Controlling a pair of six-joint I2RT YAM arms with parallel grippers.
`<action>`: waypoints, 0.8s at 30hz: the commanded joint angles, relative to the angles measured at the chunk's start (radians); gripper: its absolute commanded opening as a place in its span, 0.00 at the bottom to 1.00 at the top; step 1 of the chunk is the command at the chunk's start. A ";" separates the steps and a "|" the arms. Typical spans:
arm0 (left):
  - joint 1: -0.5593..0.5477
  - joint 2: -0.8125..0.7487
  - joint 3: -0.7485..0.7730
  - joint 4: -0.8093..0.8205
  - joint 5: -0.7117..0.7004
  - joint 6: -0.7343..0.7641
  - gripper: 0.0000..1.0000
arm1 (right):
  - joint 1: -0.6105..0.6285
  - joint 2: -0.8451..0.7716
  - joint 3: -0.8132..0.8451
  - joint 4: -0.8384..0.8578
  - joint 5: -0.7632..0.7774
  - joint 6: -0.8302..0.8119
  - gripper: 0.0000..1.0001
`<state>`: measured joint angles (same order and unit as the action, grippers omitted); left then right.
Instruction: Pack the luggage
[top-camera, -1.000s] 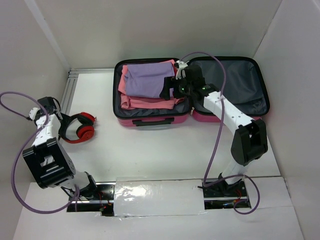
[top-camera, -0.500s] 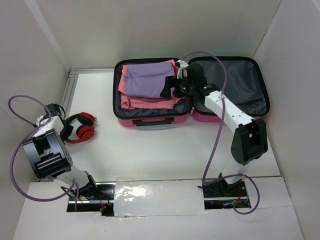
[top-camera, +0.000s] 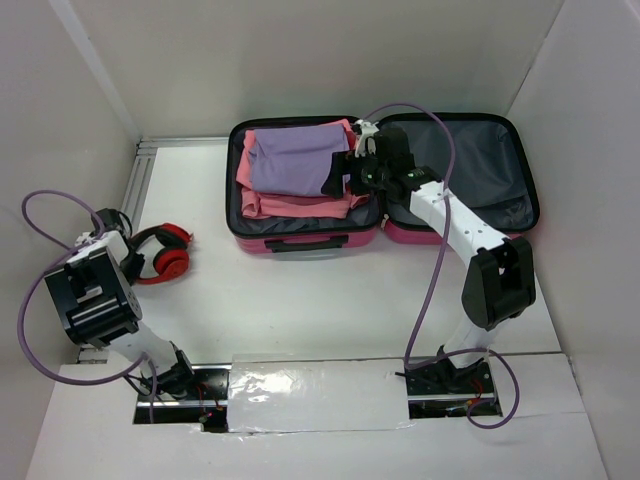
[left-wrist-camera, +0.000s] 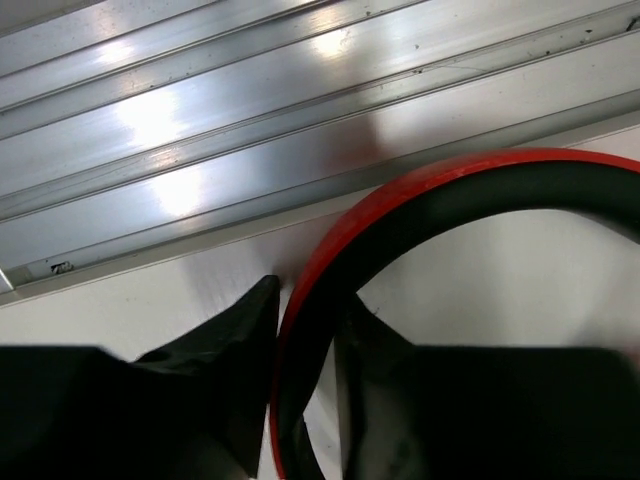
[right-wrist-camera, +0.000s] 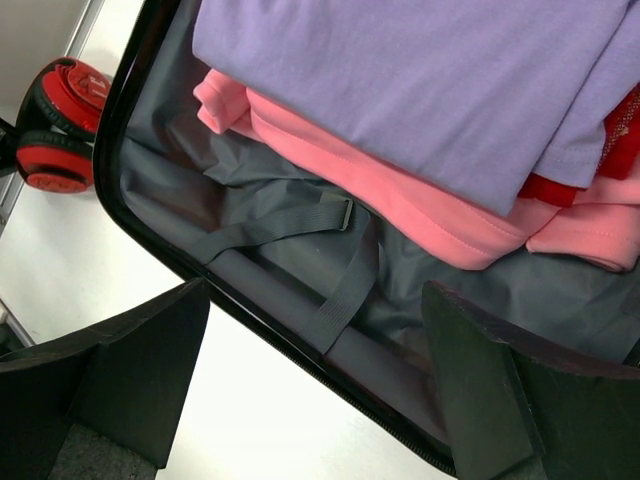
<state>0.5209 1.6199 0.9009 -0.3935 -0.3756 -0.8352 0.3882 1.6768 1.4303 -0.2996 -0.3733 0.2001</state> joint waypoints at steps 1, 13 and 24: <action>-0.013 -0.031 -0.011 0.097 0.044 0.028 0.34 | -0.015 -0.009 -0.002 0.024 0.004 -0.013 0.93; -0.058 -0.149 0.380 -0.001 0.225 0.343 0.00 | -0.072 -0.055 0.009 -0.007 0.034 0.053 0.91; -0.382 -0.131 0.681 0.094 0.523 0.660 0.00 | -0.259 -0.149 -0.025 -0.007 0.070 0.137 0.93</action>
<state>0.2375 1.4559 1.5558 -0.3603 0.0639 -0.2661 0.1684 1.5944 1.4078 -0.3229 -0.2974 0.3077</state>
